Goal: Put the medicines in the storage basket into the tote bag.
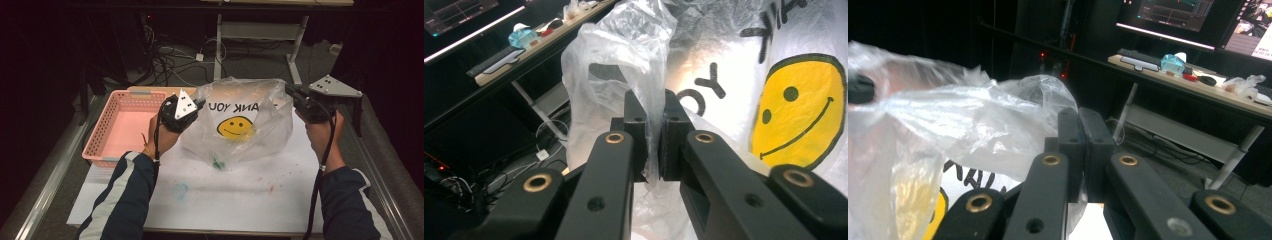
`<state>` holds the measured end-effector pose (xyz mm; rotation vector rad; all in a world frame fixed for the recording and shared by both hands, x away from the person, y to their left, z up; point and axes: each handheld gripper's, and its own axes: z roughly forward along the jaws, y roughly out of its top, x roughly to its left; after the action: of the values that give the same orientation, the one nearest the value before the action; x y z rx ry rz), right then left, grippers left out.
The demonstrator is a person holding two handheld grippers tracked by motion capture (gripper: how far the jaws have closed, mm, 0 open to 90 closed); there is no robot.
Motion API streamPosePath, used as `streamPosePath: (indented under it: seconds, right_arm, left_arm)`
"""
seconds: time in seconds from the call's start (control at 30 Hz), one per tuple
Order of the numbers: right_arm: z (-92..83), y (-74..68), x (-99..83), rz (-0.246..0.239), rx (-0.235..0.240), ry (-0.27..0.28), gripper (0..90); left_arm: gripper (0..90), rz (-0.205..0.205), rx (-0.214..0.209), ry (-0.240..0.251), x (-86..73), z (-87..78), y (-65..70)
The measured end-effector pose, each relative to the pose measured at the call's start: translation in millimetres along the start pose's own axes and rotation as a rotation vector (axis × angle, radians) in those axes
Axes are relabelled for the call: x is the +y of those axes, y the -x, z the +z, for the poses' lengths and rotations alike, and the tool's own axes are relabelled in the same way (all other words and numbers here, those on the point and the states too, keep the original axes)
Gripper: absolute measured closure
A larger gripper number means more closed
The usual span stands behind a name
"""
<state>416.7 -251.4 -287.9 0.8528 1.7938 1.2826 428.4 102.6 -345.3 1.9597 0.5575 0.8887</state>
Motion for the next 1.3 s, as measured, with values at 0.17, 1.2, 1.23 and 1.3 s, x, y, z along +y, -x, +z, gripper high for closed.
streamPosePath:
  seconds: [0.17,1.2,1.23,1.3]
  right_arm:
    - [-12.4,2.8,22.3,0.04,0.011,0.07,90.0]
    - [-48.6,23.5,86.9,0.027,-0.07,0.143,90.0]
    - [-46.6,23.7,85.4,0.023,-0.077,0.137,90.0]
    - [-41.7,23.8,81.4,0.021,-0.078,0.119,90.0]
  left_arm:
    - [84.1,-0.006,0.019,0.025,18.6,3.5,-2.3]
    - [81.5,-0.122,0.197,0.157,70.6,-44.9,-65.8]
    - [77.7,-0.115,0.189,0.147,69.3,-41.9,-63.6]
    - [76.8,-0.101,0.175,0.127,65.8,-36.2,-58.6]
